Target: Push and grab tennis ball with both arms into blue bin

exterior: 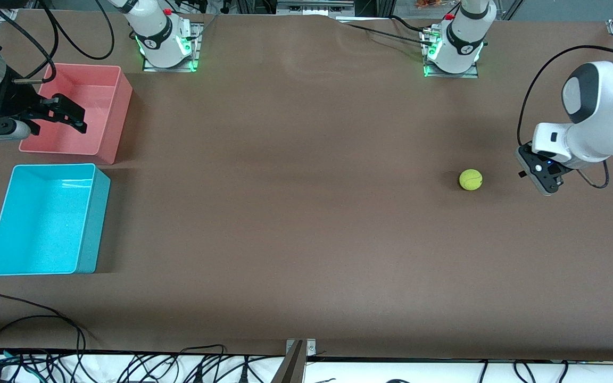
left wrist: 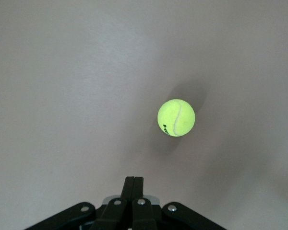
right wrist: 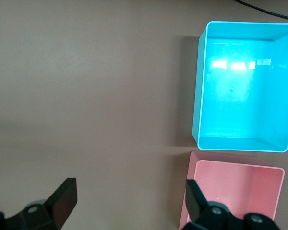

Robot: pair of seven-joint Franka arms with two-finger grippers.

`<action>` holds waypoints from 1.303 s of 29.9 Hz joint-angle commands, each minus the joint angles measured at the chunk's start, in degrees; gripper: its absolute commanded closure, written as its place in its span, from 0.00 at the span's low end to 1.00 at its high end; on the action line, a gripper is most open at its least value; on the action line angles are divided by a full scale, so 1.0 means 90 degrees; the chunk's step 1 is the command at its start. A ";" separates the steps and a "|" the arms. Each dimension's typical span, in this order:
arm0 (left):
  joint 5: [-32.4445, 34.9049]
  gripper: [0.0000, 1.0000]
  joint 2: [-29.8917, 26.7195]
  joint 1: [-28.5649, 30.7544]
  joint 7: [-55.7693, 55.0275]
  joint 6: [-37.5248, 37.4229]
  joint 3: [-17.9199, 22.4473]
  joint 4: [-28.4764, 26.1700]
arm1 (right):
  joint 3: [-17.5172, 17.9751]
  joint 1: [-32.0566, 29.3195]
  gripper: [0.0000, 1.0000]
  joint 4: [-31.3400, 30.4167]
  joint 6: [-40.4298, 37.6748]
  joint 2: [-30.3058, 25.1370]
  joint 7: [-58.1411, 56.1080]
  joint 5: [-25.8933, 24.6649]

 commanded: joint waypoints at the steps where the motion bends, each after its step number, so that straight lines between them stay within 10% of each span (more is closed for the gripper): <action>1: 0.0060 1.00 0.0153 0.0064 0.0474 0.0407 0.0001 -0.0308 | -0.0011 0.0008 0.00 0.0145 -0.0135 0.0051 -0.0036 -0.0065; 39: 0.0157 1.00 0.1149 0.0250 0.1177 0.1765 -0.0008 -0.0787 | -0.0021 -0.0002 0.00 0.0145 -0.0135 0.0061 -0.0036 -0.0055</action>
